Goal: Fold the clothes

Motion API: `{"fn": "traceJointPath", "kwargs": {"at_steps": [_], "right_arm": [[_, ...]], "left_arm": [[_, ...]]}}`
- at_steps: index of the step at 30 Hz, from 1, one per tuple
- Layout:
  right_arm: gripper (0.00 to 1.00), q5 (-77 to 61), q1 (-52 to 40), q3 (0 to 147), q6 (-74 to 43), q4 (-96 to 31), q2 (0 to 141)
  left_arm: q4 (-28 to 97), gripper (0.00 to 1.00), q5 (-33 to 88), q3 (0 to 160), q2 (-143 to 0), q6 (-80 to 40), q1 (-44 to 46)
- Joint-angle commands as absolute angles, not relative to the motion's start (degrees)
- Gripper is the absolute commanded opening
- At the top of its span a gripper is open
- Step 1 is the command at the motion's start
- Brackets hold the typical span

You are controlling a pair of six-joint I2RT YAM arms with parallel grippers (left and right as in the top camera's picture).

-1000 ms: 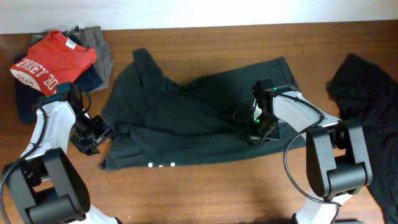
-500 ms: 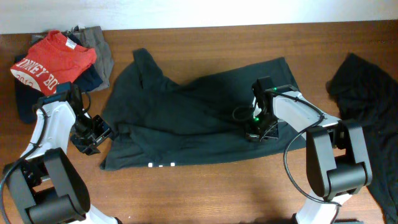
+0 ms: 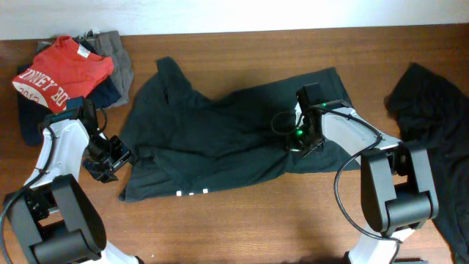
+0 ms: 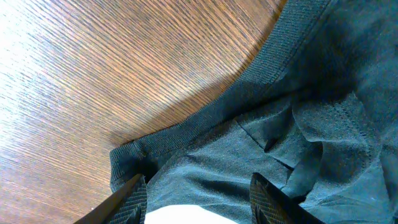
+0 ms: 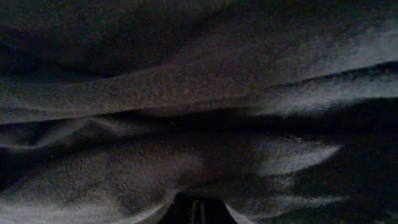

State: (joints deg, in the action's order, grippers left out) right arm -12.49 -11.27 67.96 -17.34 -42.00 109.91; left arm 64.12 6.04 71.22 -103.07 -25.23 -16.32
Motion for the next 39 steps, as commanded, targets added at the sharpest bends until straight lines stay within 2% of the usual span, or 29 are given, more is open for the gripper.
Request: {"fn": "traceJointPath", "kwargs": {"at_steps": [1, 11, 18, 22, 25, 28, 30, 39], "right_arm": [[0.04, -6.5, -11.5, 68.5, -17.0, -44.7, 110.0], [0.04, -0.4, -7.7, 74.7, -17.0, -56.9, 108.5], [0.03, 3.3, -3.7, 76.7, -16.9, -59.9, 107.2], [0.04, 0.2, 0.6, 76.6, -15.0, -60.3, 107.2], [0.04, -0.5, 2.1, 76.1, -15.0, -60.2, 107.2], [0.04, -0.4, 2.7, 75.8, -15.0, -59.6, 107.4], [0.04, -0.4, 2.7, 75.8, -15.0, -59.6, 107.5], [0.04, 0.7, 3.9, 75.8, -15.4, -58.9, 109.4]], "left_arm": [[64.3, 0.53, 6.6, 72.2, -101.9, -24.1, -16.5], [62.8, 0.53, 0.6, 72.2, -101.9, -23.3, -17.3], [66.7, 0.51, 6.0, 74.7, -101.2, -20.4, -18.0], [71.2, 0.44, 7.9, 76.3, -99.0, -19.5, -13.7], [72.5, 0.32, 9.4, 75.7, -99.1, -17.9, -10.0], [72.1, 0.09, 11.9, 74.3, -99.5, -17.9, -4.8], [71.4, 0.01, 14.2, 73.5, -99.5, -17.9, -2.6], [66.5, 0.01, 14.6, 65.7, -99.6, -19.7, 1.0]]}}
